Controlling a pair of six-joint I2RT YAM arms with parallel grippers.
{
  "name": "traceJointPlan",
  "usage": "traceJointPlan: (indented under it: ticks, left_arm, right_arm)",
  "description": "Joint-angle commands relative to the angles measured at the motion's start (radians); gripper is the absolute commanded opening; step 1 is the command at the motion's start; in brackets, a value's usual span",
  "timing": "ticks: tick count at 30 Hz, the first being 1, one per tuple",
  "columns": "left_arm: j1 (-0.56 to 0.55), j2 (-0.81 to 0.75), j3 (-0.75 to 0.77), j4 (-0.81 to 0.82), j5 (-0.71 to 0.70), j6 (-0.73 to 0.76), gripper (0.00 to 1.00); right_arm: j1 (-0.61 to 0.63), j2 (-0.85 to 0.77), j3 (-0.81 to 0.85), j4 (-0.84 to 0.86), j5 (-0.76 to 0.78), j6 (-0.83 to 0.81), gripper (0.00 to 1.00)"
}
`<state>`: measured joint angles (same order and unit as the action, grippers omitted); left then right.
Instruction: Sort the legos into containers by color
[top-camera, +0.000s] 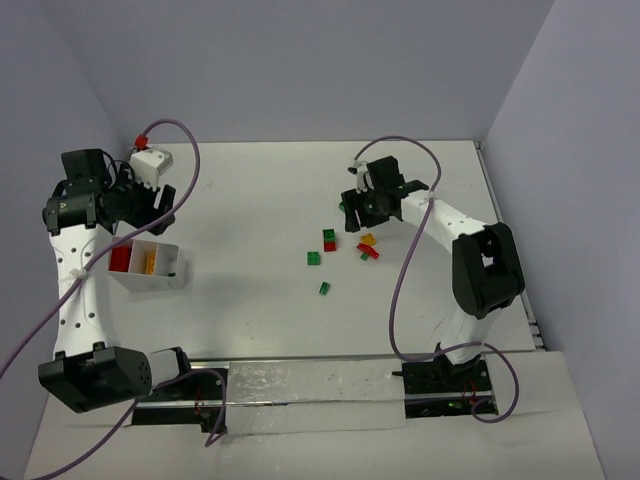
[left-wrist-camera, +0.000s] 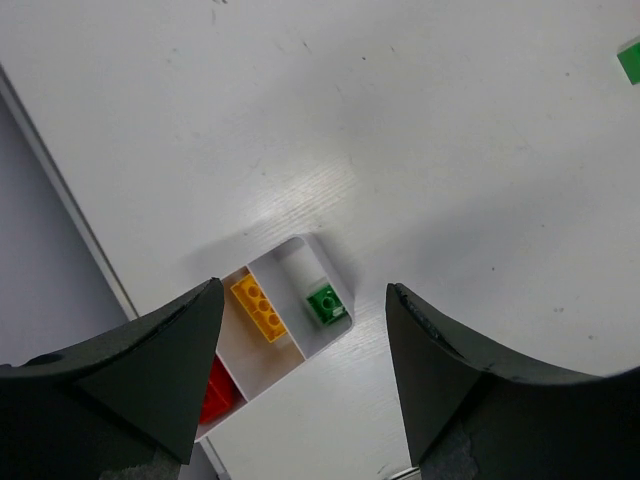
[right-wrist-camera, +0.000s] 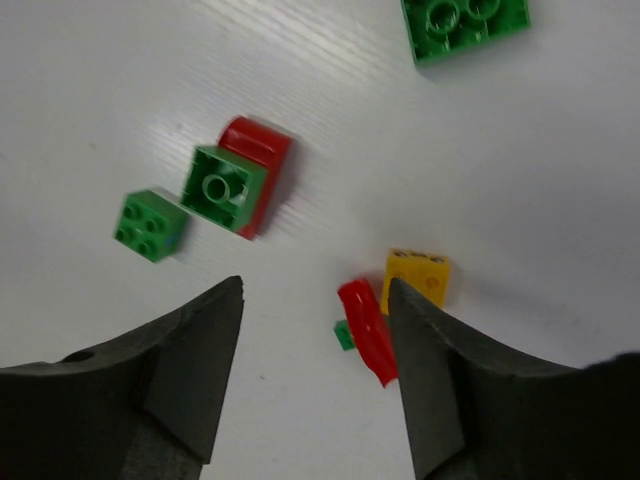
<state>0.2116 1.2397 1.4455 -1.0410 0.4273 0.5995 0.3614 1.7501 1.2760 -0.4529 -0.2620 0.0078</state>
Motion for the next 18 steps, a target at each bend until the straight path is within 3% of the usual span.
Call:
traceJointPlan:
  ticks: [1, 7, 18]
  left_arm:
    - [-0.029, -0.013, -0.044, 0.07, 0.025, -0.042, 0.75]
    - [-0.063, -0.026, -0.076, 0.093, 0.039, -0.072, 0.75]
    - [-0.078, -0.055, -0.138, 0.117, 0.032, -0.091, 0.75]
  right_arm:
    - [-0.006, -0.037, -0.039, -0.077, 0.096, -0.147, 0.63]
    - [-0.006, 0.023, -0.013, -0.076, 0.194, -0.119, 0.57]
    - [-0.006, 0.142, 0.053, -0.076, 0.229, -0.041, 0.57]
